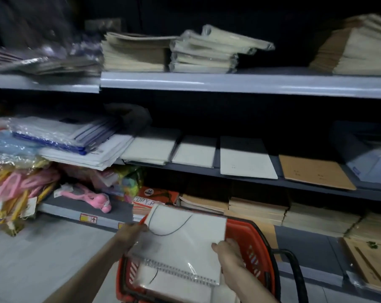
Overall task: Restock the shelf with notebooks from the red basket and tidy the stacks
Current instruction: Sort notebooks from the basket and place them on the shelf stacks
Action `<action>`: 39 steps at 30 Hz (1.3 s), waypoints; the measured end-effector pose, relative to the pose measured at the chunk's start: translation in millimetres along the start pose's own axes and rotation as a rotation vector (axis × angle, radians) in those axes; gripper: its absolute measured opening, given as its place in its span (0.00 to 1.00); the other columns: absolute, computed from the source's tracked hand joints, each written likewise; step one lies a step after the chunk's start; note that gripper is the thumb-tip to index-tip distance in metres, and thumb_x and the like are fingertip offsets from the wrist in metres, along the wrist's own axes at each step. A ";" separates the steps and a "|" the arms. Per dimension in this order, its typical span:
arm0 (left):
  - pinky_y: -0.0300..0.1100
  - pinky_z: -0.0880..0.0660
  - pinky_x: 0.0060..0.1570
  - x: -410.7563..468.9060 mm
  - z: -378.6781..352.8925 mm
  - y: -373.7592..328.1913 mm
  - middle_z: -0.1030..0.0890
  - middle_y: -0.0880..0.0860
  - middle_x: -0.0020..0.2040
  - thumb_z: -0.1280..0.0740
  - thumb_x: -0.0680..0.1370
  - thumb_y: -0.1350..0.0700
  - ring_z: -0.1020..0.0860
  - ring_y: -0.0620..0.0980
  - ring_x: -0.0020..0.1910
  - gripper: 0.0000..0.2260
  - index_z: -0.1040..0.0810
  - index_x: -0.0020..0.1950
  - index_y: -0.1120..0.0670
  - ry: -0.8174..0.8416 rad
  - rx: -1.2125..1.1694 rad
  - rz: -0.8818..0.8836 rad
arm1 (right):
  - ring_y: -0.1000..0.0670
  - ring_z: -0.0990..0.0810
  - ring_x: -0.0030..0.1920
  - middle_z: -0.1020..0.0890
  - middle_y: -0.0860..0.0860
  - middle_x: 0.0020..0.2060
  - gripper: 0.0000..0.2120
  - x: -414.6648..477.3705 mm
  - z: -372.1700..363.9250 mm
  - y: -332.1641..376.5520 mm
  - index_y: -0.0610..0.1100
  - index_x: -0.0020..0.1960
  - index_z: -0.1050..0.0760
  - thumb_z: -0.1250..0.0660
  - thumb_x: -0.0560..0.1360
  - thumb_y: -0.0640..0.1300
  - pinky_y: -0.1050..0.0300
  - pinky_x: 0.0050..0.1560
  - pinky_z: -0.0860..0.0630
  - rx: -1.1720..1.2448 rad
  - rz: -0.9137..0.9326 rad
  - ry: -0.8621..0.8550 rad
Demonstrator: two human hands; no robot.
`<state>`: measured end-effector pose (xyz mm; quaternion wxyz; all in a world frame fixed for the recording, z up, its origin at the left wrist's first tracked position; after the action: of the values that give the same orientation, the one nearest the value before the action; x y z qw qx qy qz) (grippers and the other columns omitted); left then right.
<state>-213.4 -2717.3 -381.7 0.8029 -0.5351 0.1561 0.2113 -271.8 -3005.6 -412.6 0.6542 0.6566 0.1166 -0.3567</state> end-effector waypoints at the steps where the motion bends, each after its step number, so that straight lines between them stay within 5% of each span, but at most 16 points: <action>1: 0.44 0.24 0.43 -4.2 7.6 -6.9 0.16 0.62 0.53 0.28 0.76 0.57 0.19 0.56 0.47 0.08 0.17 0.53 0.59 -0.005 -0.061 -0.033 | 0.43 0.17 0.46 0.16 0.43 0.49 0.09 -1.9 -3.3 6.2 0.39 0.58 0.23 0.32 0.78 0.39 0.52 0.44 0.20 0.043 0.033 0.024; 4: 0.48 0.20 0.45 -10.0 28.8 -23.7 0.15 0.61 0.52 0.29 0.76 0.58 0.17 0.59 0.49 0.09 0.18 0.55 0.59 0.008 -0.250 -0.031 | 0.43 0.16 0.54 0.17 0.44 0.57 0.16 -6.0 -14.6 34.9 0.42 0.62 0.24 0.28 0.76 0.46 0.46 0.59 0.21 0.115 0.117 0.044; 8: 0.59 0.21 0.52 -21.4 48.3 -53.1 0.18 0.62 0.50 0.27 0.72 0.55 0.18 0.62 0.49 0.16 0.20 0.56 0.62 0.108 -0.385 -0.018 | 0.45 0.20 0.48 0.18 0.44 0.50 0.05 -26.5 -15.6 83.2 0.42 0.54 0.25 0.31 0.81 0.40 0.53 0.51 0.28 0.161 0.241 0.012; 11: 0.63 0.22 0.60 -11.5 71.0 -72.4 0.18 0.61 0.61 0.25 0.72 0.56 0.17 0.62 0.55 0.21 0.22 0.63 0.59 0.142 -0.512 -0.001 | 0.44 0.21 0.52 0.19 0.47 0.49 0.07 -31.6 -21.2 113.8 0.40 0.57 0.24 0.30 0.81 0.40 0.53 0.54 0.28 0.198 0.296 -0.005; 15: 0.44 0.23 0.37 -11.9 81.6 -96.8 0.17 0.63 0.61 0.23 0.73 0.55 0.23 0.56 0.48 0.18 0.22 0.60 0.55 0.302 -0.411 0.037 | 0.42 0.18 0.54 0.16 0.47 0.53 0.13 -33.0 -32.9 146.2 0.41 0.60 0.21 0.28 0.78 0.44 0.47 0.61 0.25 0.274 0.332 -0.010; 19: 0.41 0.24 0.33 0.9 85.8 -112.3 0.15 0.63 0.59 0.26 0.76 0.57 0.20 0.53 0.40 0.16 0.19 0.64 0.56 0.303 -0.406 0.004 | 0.47 0.28 0.63 0.25 0.53 0.66 0.17 -30.4 -44.0 166.8 0.44 0.68 0.29 0.31 0.81 0.44 0.42 0.72 0.35 0.339 0.307 0.010; 23: 0.40 0.24 0.29 18.0 86.6 -133.6 0.21 0.58 0.29 0.31 0.78 0.60 0.24 0.51 0.26 0.07 0.22 0.44 0.63 0.125 -0.763 -0.043 | 0.42 0.21 0.51 0.18 0.43 0.55 0.13 -29.2 -64.8 177.3 0.34 0.62 0.24 0.32 0.80 0.39 0.44 0.62 0.24 0.425 0.244 -0.054; 26: 0.45 0.15 0.42 28.9 79.4 -139.7 0.17 0.62 0.46 0.35 0.79 0.62 0.17 0.56 0.41 0.09 0.23 0.55 0.67 0.126 -1.110 -0.013 | 0.38 0.16 0.48 0.16 0.40 0.46 0.07 -30.3 -92.2 171.8 0.37 0.52 0.22 0.33 0.74 0.33 0.38 0.52 0.17 0.612 0.132 0.057; 29: 0.54 0.16 0.50 23.3 62.9 -130.0 0.17 0.64 0.58 0.33 0.79 0.58 0.17 0.62 0.56 0.18 0.25 0.66 0.66 0.288 -0.874 0.024 | 0.37 0.16 0.54 0.16 0.38 0.52 0.13 -34.2 -123.1 158.6 0.35 0.56 0.24 0.40 0.73 0.29 0.41 0.52 0.17 0.750 0.025 0.283; 32: 0.50 0.17 0.46 7.6 51.0 -112.9 0.17 0.63 0.62 0.28 0.77 0.59 0.17 0.58 0.55 0.21 0.24 0.69 0.60 0.466 -0.456 -0.068 | 0.38 0.15 0.49 0.14 0.37 0.47 0.13 -39.1 -138.3 149.4 0.33 0.55 0.23 0.40 0.74 0.26 0.49 0.43 0.17 0.585 0.029 0.448; 35: 0.51 0.20 0.55 6.1 65.6 -103.7 0.18 0.63 0.64 0.24 0.72 0.68 0.18 0.58 0.59 0.30 0.28 0.72 0.58 0.513 -0.424 -0.249 | 0.46 0.22 0.30 0.16 0.42 0.33 0.13 -31.6 -131.8 148.3 0.30 0.58 0.21 0.30 0.74 0.30 0.58 0.28 0.28 0.307 0.217 0.382; 37: 0.58 0.25 0.67 4.0 80.0 -105.1 0.19 0.62 0.66 0.25 0.72 0.72 0.20 0.62 0.65 0.34 0.31 0.74 0.53 0.497 -0.445 -0.310 | 0.49 0.24 0.28 0.15 0.43 0.37 0.20 -21.0 -120.4 149.2 0.34 0.64 0.24 0.27 0.73 0.31 0.57 0.29 0.29 0.264 0.296 0.310; 39: 0.59 0.25 0.68 -2.1 85.5 -111.2 0.18 0.62 0.66 0.30 0.74 0.75 0.20 0.63 0.65 0.32 0.30 0.73 0.53 0.509 -0.458 -0.353 | 0.49 0.20 0.32 0.12 0.44 0.40 0.24 -15.5 -110.4 155.0 0.43 0.67 0.28 0.25 0.74 0.34 0.57 0.33 0.24 0.217 0.364 0.242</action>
<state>-156.8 -2676.2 -260.0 0.6224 -0.7544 0.2047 -0.0404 -152.0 -2914.8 -294.9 0.6146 0.7712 0.0346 -0.1620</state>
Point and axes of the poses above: each hand's wrist, its own x-axis towards the middle knuckle, its own z-axis out of the back of the hand, y = z × x, the point moved 4 cm from there along x, towards the middle knuckle
